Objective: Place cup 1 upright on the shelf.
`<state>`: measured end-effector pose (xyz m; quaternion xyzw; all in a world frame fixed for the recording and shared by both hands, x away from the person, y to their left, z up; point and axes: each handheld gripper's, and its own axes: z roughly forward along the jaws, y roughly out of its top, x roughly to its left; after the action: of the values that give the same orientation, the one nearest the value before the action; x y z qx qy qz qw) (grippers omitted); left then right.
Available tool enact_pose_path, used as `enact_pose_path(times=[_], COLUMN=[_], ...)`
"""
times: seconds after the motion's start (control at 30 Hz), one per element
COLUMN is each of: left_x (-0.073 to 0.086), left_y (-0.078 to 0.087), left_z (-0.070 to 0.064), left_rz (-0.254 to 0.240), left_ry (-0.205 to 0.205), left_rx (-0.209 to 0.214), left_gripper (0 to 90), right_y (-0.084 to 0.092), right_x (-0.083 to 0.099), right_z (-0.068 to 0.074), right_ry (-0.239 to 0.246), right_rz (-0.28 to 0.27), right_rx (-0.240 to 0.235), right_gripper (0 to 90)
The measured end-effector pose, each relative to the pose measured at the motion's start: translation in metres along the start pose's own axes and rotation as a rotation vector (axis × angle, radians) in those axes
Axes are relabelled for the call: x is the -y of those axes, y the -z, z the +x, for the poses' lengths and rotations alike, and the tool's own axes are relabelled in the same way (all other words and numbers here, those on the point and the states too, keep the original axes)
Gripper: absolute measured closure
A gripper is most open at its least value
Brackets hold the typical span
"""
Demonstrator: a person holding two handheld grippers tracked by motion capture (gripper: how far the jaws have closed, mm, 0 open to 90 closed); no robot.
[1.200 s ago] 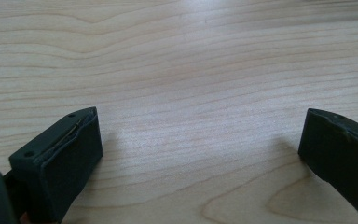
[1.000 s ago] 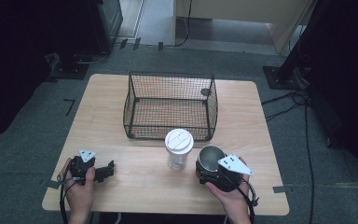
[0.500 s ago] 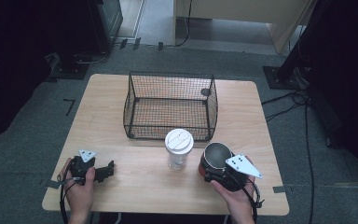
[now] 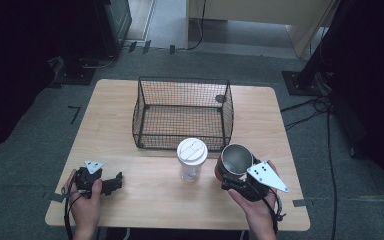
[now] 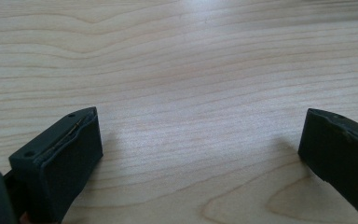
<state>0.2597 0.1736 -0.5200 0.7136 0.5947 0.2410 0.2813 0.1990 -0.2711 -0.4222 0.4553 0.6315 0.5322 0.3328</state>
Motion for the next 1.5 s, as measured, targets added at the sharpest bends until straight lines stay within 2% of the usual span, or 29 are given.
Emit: enact_pose_path(times=[0.5,0.7,1.2,1.5], left_x=[0.0,0.0,0.0,0.0], left_y=[0.0,0.0,0.0,0.0], left_z=[0.0,0.0,0.0,0.0], left_rz=[-0.002,-0.002,-0.001,0.0], left_ry=[0.002,0.002,0.002,0.002], left_rx=[0.0,0.0,0.0,0.0], left_gripper=[0.2,0.2,0.2,0.2], right_y=[0.003,0.001,-0.015,-0.035], right_x=[-0.036,-0.046,-0.078,-0.102], right_z=[-0.004,-0.003,0.004,0.007], right_ry=[0.026,0.034,0.074,0.094], right_rz=[-0.107,-0.129,-0.22,-0.258], right_rx=[0.023,0.026,0.021,0.008], right_gripper=[7.4,7.4,7.4,7.4])
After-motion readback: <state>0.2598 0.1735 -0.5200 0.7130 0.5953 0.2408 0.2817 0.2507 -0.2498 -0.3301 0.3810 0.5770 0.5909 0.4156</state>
